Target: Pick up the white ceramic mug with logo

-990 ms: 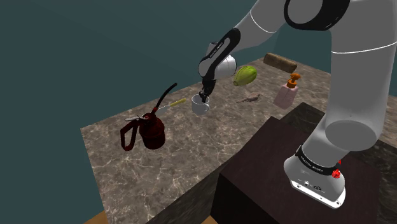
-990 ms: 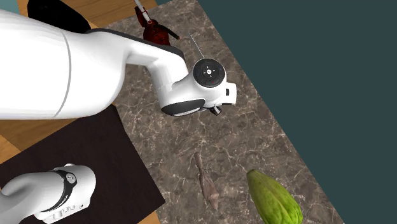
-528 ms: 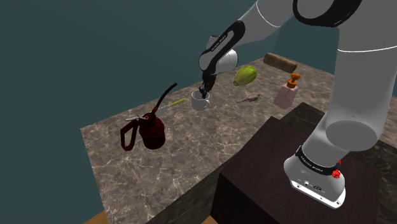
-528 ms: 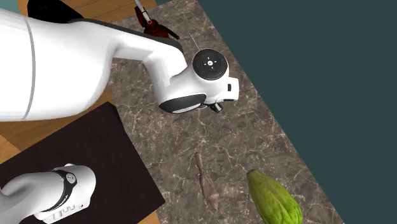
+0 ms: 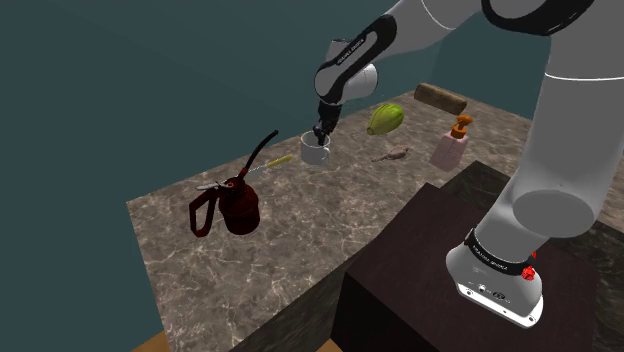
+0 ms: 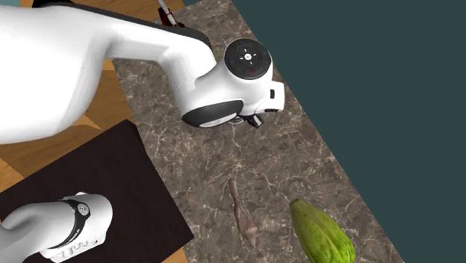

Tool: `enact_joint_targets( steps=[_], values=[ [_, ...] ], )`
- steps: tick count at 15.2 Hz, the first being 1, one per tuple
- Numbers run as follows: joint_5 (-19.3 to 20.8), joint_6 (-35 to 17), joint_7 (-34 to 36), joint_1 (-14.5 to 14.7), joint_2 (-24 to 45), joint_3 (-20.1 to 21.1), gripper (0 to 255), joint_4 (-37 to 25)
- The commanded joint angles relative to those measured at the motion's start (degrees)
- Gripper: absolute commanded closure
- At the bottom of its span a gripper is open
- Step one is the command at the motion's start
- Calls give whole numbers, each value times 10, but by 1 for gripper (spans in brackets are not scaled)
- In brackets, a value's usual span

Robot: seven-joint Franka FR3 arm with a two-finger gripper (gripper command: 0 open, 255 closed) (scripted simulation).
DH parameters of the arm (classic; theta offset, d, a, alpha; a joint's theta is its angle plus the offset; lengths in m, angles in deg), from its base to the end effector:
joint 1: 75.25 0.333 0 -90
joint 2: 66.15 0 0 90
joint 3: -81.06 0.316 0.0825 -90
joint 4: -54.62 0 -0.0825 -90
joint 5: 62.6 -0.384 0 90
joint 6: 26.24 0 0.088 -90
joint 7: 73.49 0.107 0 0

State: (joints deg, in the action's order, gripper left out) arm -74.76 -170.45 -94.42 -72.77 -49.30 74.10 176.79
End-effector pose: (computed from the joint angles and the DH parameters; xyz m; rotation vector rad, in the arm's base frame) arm 0.5801 -0.0462 0.2783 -3.0566 -0.1950 -0.1746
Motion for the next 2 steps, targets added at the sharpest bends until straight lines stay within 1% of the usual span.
enact_joint_targets(
  steps=[1,2],
  values=[
    [2,7,1,0,-6,-1,255,-1],
    [2,7,1,0,-6,-1,255,-1]
  ],
)
